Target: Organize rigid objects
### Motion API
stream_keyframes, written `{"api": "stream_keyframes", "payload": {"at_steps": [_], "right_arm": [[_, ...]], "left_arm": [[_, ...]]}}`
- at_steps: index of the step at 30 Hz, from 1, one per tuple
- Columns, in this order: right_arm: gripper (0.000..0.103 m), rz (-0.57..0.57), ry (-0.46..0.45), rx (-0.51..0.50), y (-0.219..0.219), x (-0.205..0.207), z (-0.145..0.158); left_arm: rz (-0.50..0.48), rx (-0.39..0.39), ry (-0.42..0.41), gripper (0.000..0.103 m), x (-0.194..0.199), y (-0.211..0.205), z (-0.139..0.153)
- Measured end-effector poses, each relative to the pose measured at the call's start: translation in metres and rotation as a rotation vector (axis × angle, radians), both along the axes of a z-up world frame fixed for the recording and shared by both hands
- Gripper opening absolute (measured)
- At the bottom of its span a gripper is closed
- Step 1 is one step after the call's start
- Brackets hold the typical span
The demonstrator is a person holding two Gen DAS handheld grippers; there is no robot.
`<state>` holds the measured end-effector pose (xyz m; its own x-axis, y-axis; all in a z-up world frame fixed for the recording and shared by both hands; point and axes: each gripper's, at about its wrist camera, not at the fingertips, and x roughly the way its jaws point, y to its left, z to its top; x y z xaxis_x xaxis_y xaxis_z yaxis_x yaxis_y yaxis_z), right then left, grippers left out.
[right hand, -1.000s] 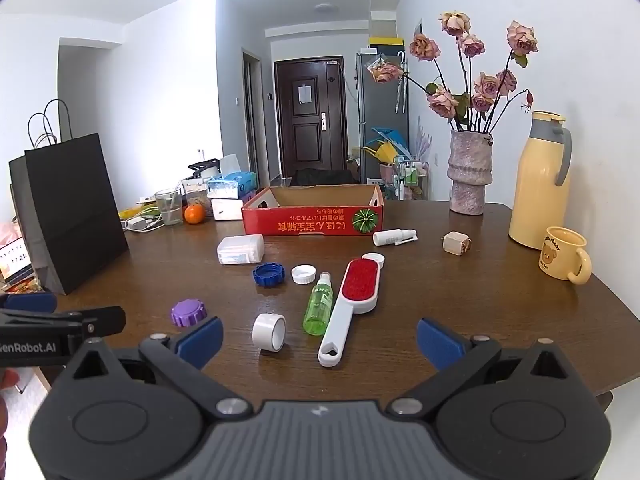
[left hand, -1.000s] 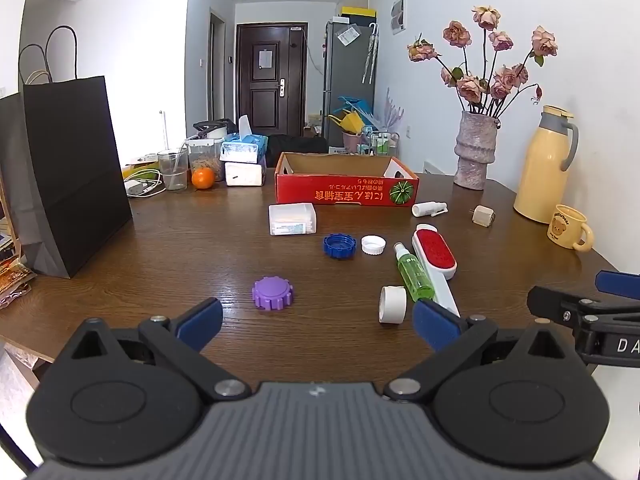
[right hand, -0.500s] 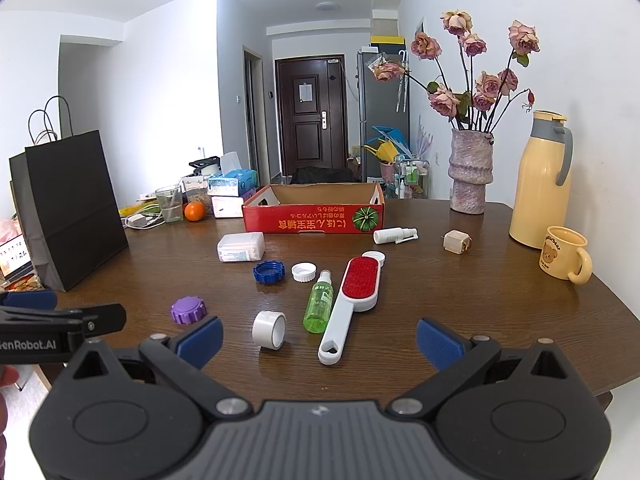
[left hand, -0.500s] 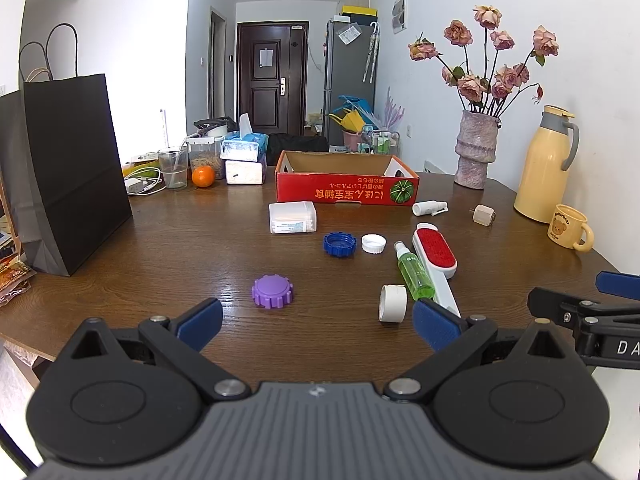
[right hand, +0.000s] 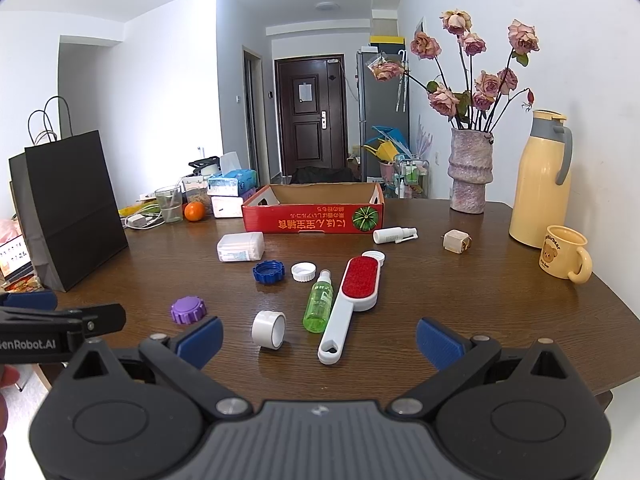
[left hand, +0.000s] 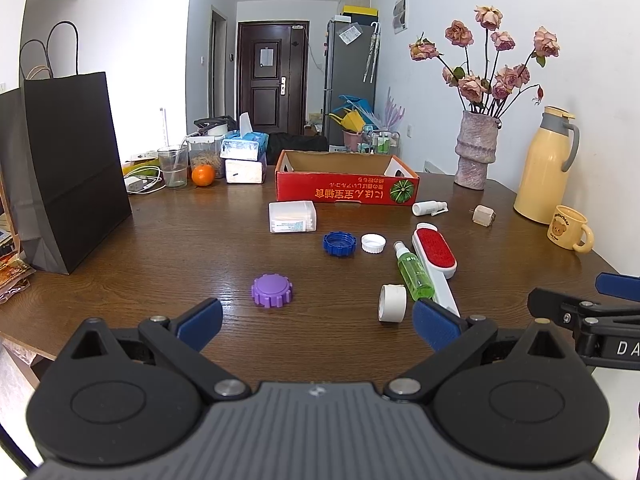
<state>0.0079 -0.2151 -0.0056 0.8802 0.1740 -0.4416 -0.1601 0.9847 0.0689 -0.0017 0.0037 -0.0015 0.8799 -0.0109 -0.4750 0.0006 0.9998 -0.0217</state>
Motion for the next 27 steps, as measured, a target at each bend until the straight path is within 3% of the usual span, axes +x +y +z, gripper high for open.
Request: {"api": "stream_keyframes", "payload": {"at_steps": [27], "right_arm": [[0.103,-0.003,0.001,0.001,-0.0017,-0.0008,-0.0013]], "left_arm": [[0.001,-0.003,0.001,0.103,0.0,0.0005,0.0001]]}}
